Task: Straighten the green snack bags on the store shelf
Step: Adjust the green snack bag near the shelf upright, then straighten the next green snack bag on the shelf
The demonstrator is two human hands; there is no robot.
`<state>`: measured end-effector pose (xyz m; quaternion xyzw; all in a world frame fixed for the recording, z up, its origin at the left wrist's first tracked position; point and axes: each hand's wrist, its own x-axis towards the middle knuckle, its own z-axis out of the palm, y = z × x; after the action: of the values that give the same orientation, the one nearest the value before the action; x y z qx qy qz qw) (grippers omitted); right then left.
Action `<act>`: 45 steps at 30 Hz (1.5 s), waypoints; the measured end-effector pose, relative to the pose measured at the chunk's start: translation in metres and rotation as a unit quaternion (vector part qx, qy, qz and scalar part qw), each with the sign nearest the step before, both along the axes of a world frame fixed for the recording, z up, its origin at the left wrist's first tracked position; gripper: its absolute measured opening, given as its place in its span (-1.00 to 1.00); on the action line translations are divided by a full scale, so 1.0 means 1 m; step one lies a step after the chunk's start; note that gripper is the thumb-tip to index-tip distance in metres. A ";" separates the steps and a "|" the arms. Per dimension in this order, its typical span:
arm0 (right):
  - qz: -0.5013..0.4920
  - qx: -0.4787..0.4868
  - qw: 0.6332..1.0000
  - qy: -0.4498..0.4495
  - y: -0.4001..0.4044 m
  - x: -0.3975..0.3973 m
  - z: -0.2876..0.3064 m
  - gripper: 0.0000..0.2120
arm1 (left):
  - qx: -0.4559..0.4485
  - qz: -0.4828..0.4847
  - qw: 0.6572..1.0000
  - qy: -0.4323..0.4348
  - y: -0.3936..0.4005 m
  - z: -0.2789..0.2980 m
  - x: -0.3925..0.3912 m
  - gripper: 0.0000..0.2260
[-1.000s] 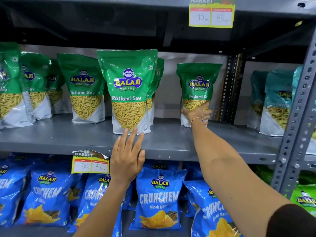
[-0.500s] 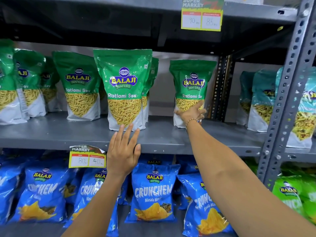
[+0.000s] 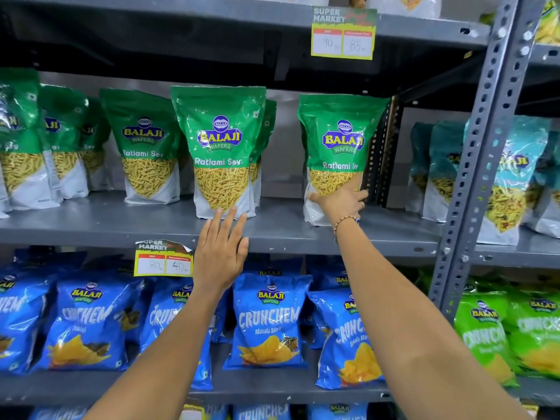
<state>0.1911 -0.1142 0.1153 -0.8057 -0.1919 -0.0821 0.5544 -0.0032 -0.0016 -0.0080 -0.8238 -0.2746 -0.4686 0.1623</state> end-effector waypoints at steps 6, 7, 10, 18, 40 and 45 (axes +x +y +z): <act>0.003 -0.008 1.000 0.006 -0.018 -0.009 0.001 0.14 | -0.003 -0.007 1.000 0.000 0.000 0.000 0.000 -0.56; 0.003 -0.010 1.000 0.006 -0.020 -0.011 0.001 0.13 | -0.003 -0.007 1.000 0.000 0.000 0.000 0.000 -0.56; 0.003 -0.016 1.000 0.002 -0.027 -0.017 0.000 0.13 | -0.011 -0.011 1.000 0.002 -0.001 -0.001 -0.002 -0.56; 0.005 -0.013 1.000 -0.010 -0.043 -0.027 -0.002 0.14 | -0.039 -0.009 0.999 0.030 -0.006 0.002 -0.006 -0.51; -0.020 0.170 0.937 -0.304 0.011 -0.134 0.004 -0.39 | -0.082 0.046 0.994 0.051 0.039 0.027 -0.120 -0.45; 0.108 0.064 0.963 -0.238 0.064 -0.156 -0.008 -0.24 | -0.102 0.069 0.990 0.062 0.080 0.018 -0.169 -0.33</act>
<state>0.0356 -0.0504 0.1074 -0.6999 -0.3986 -0.2238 0.5488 -0.1723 0.0786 0.0102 -0.8424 -0.3669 -0.3738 0.1265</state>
